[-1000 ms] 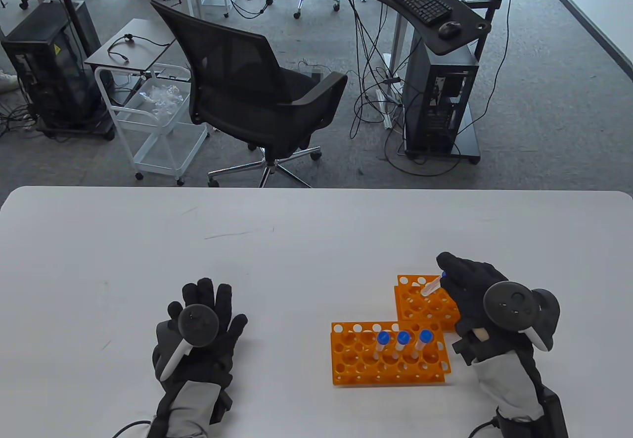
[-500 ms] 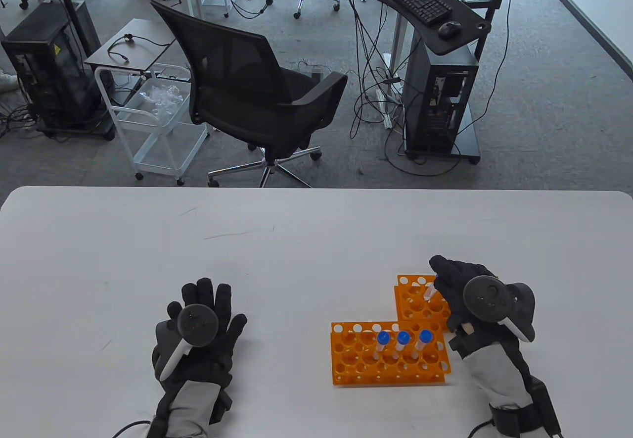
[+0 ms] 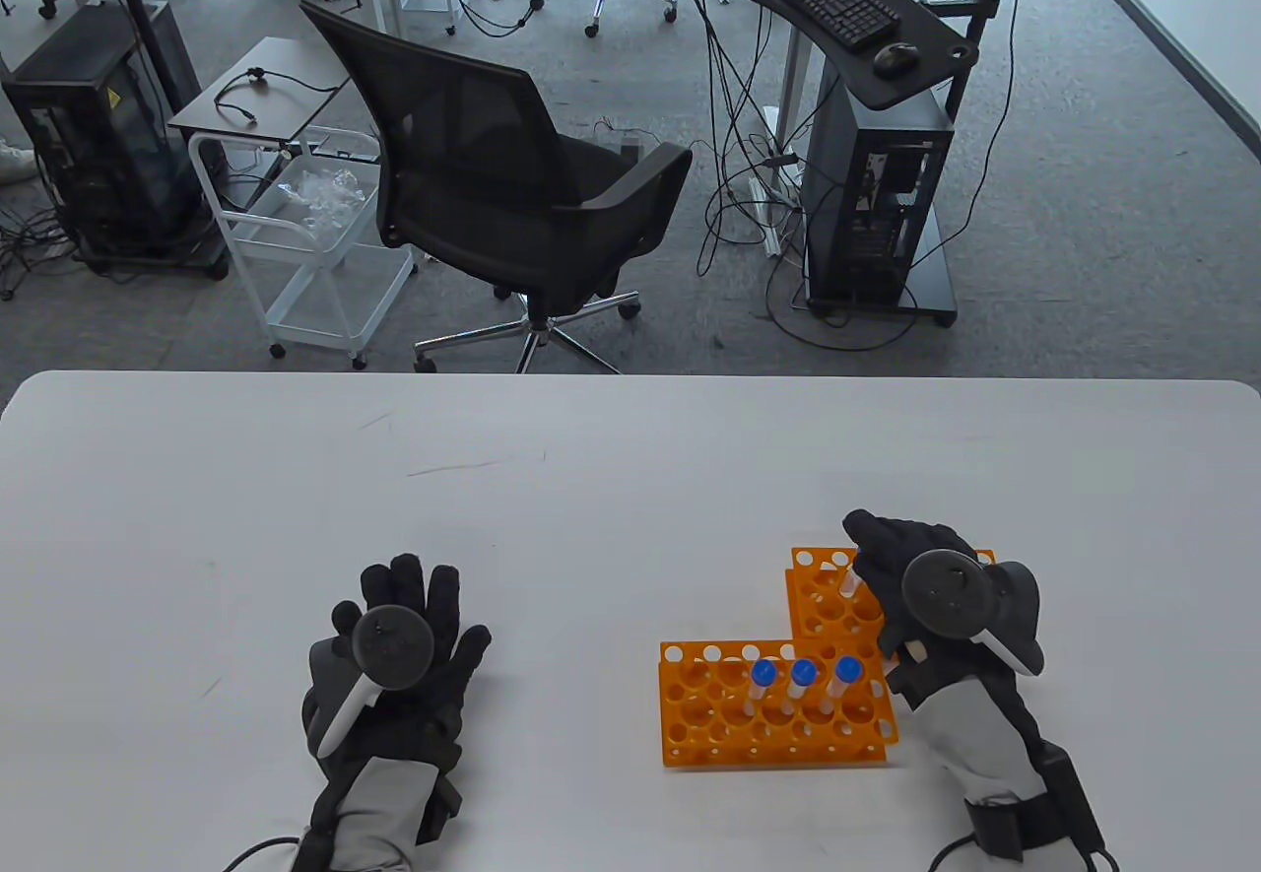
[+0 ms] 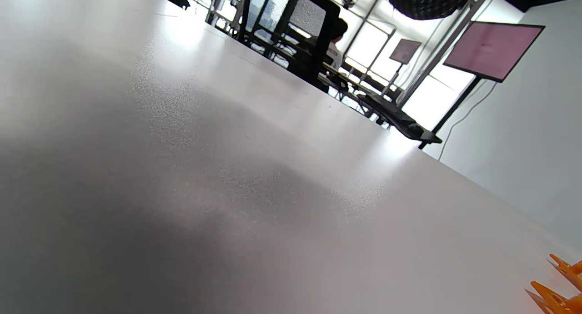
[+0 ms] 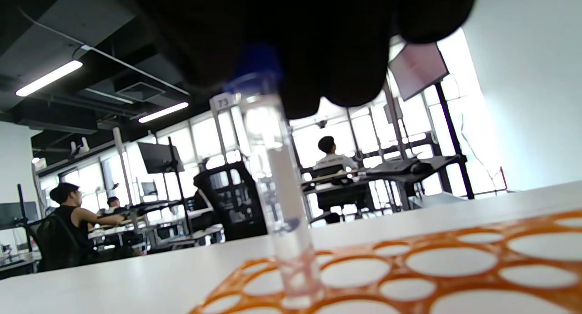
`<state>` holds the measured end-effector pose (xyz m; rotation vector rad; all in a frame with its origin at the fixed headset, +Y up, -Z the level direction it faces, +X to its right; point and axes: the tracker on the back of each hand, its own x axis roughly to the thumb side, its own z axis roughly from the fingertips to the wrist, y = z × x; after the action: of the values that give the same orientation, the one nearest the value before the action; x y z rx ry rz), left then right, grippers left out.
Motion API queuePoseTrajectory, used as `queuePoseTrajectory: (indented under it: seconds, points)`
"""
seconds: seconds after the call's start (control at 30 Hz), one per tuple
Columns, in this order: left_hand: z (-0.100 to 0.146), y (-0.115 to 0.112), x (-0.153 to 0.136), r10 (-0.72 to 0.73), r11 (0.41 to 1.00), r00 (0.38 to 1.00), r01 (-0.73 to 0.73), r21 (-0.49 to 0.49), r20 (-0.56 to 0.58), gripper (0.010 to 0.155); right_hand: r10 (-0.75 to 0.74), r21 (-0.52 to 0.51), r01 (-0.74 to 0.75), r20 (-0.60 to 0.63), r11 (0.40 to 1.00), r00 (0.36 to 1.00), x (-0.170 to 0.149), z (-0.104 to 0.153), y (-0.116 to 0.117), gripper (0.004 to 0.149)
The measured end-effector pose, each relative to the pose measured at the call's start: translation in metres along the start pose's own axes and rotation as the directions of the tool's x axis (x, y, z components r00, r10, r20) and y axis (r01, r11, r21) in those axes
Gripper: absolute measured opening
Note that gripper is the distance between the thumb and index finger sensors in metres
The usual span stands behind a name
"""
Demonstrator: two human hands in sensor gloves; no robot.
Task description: Transfer 4 test tubes between racks (Right hand only)
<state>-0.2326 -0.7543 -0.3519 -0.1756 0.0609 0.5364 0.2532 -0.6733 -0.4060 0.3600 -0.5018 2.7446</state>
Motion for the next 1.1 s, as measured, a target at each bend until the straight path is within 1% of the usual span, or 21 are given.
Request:
queuePoseTrajectory:
  seconds: [0.57,1.1]
  points:
    - [0.000,0.001,-0.001,0.008,1.000,1.000,-0.008,0.002,0.001,0.069,0.024,0.058,-0.024,-0.003,0.998,1.000,-0.003,-0.003,0.019,0.046]
    - [0.000,0.002,-0.001,0.017,1.000,1.000,-0.017,0.005,0.005,0.069,0.038,0.095,-0.038,-0.002,0.995,0.999,-0.001,-0.004,0.021,0.045]
